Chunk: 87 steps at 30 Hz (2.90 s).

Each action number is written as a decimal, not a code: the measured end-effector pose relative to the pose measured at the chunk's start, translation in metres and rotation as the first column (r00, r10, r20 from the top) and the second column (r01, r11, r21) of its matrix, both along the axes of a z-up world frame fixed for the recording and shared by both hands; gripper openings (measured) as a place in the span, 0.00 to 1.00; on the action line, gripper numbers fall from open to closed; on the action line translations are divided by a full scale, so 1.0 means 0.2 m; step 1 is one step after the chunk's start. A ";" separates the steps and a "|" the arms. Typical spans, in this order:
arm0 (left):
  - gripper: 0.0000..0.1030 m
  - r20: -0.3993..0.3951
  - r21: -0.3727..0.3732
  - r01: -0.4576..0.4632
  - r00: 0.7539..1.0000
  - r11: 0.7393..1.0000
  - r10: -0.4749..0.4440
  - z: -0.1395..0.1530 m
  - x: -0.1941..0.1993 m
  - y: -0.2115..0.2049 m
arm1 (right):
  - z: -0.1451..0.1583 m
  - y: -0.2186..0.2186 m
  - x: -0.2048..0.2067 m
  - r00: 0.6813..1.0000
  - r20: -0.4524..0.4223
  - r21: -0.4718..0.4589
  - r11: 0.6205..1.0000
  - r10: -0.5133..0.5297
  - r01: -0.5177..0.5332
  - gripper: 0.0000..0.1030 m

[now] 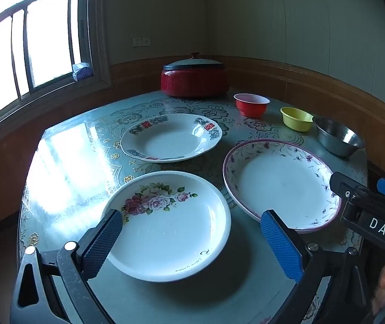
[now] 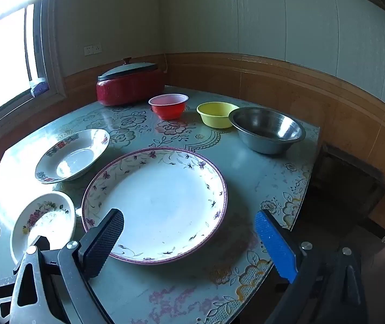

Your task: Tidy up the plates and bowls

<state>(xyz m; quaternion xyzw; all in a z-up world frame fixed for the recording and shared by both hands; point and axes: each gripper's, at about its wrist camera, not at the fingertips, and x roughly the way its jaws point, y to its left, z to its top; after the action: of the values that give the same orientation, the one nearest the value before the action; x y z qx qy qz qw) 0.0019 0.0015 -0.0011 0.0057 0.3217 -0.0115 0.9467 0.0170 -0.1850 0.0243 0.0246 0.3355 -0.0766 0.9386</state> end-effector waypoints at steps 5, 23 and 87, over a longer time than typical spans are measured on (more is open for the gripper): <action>1.00 0.021 0.020 -0.010 1.000 1.000 0.010 0.04 -0.01 -0.01 | 0.01 0.00 -0.01 1.000 0.000 0.027 1.000 0.001 -0.001 0.97; 1.00 0.001 0.003 0.047 0.999 0.999 -0.047 0.02 -0.05 -0.06 | 0.01 -0.07 -0.12 0.999 0.014 0.060 0.997 -0.044 0.043 0.97; 1.00 -0.010 -0.001 0.076 0.997 0.997 -0.076 0.01 -0.08 -0.08 | 0.02 -0.08 -0.12 1.000 0.018 0.074 0.997 -0.011 0.009 0.97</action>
<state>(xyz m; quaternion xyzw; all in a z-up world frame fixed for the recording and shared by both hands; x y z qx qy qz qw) -0.0146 -0.0142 0.0017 0.0176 0.3261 -0.0478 0.9439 -0.0076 -0.2003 0.0291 0.0619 0.3293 -0.0686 0.9397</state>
